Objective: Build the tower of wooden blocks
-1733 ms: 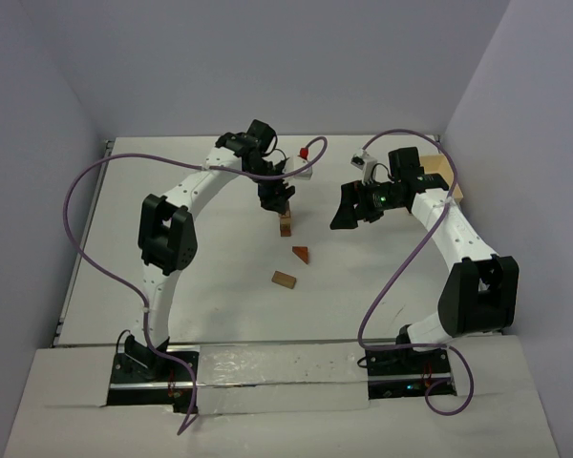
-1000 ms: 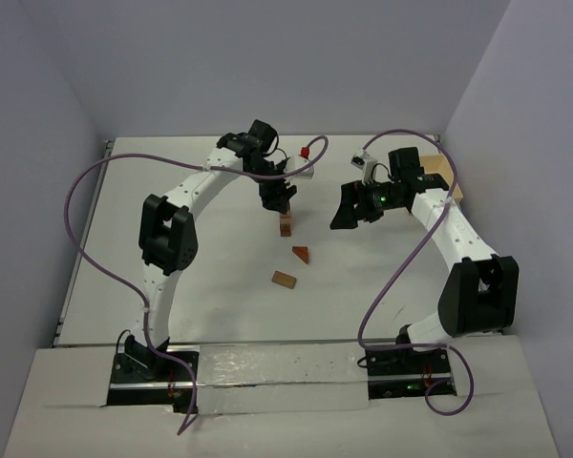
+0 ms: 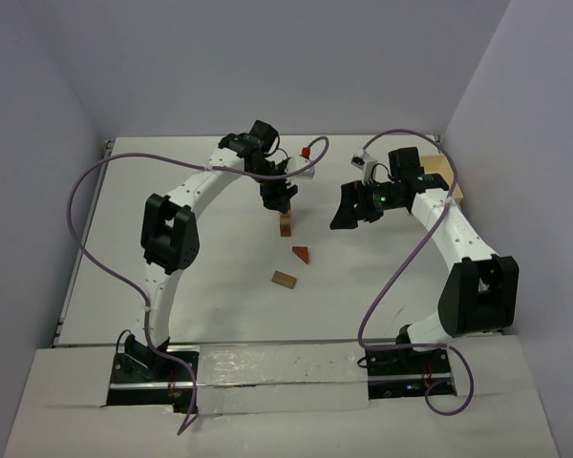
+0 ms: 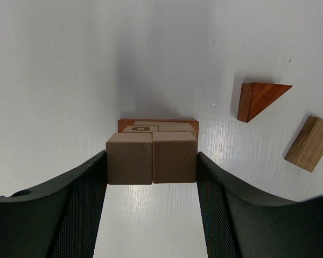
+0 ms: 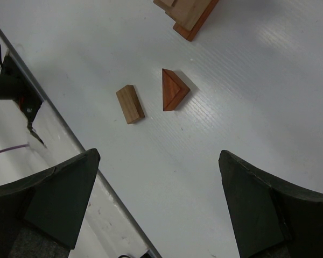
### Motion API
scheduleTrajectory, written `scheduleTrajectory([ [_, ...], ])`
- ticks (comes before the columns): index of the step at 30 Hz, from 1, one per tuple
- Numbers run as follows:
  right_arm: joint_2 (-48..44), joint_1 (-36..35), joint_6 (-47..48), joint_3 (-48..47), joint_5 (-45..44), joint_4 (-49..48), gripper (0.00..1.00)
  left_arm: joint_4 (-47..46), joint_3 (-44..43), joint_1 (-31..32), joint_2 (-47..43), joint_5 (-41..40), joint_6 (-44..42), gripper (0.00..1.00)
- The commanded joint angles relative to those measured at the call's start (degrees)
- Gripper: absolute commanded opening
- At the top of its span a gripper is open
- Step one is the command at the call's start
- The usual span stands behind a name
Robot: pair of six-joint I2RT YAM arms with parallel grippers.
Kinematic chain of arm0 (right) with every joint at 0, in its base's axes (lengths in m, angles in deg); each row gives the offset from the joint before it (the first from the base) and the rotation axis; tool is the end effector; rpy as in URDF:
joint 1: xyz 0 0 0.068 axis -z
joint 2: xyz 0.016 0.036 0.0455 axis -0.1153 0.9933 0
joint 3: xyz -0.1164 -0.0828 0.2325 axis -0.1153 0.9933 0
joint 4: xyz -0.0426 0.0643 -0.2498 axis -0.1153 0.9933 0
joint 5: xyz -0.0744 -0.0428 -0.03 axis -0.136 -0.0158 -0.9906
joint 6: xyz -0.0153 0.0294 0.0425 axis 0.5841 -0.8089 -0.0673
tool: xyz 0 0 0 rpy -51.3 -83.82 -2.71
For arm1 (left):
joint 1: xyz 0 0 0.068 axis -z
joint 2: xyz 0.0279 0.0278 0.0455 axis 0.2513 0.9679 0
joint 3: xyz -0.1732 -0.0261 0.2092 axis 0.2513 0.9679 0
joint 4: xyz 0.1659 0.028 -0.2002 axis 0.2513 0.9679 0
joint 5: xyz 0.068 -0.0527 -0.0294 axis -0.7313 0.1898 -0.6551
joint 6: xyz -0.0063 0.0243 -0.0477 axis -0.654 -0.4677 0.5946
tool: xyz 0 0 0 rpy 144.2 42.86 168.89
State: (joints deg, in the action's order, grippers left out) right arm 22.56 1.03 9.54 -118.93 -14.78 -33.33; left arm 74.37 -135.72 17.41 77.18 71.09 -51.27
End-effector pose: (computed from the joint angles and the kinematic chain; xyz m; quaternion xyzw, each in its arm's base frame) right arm 0.2940 0.0543 0.2853 -0.2377 0.8601 0.3604 0.2718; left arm 0.3997 -0.2723 0.2494 0.6490 0.6772 -0.2453 0.2451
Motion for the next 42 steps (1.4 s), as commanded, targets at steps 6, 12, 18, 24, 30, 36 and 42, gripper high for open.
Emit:
scheduleTrajectory([
  [6, -0.4, 0.5, -0.3, -0.4, 1.2, -1.3, 1.00, -1.0, 0.3, 0.6, -1.0, 1.2, -0.9, 0.38],
  [12, -0.1, 0.5, -0.2, -0.6, 1.4, -1.3, 1.00, -1.1, 1.1, 0.7, -1.3, 1.1, -1.2, 0.39],
  [18, -0.2, 0.5, -0.2, -0.5, 1.4, -1.3, 1.00, -0.9, 1.7, 0.7, -1.1, 0.9, -1.5, 0.39],
  [24, -0.1, 0.6, -0.2, -0.7, 1.5, -1.2, 1.00, -1.3, 2.1, 0.7, -1.5, 0.8, -1.5, 0.48],
  [30, 0.0, 0.5, -0.2, -0.7, 1.6, -1.1, 1.00, -0.9, 2.1, 0.7, -1.7, 0.9, -2.0, 0.69],
  [36, 0.0, 0.5, -0.1, -0.7, 1.8, -1.1, 1.00, -0.8, 2.3, 0.7, -2.0, 0.9, -2.2, 0.99],
  [42, 0.2, 0.5, -0.1, -0.7, 1.8, -1.0, 1.00, -0.2, 2.1, 0.8, -2.9, 1.2, -2.5, 0.99],
])
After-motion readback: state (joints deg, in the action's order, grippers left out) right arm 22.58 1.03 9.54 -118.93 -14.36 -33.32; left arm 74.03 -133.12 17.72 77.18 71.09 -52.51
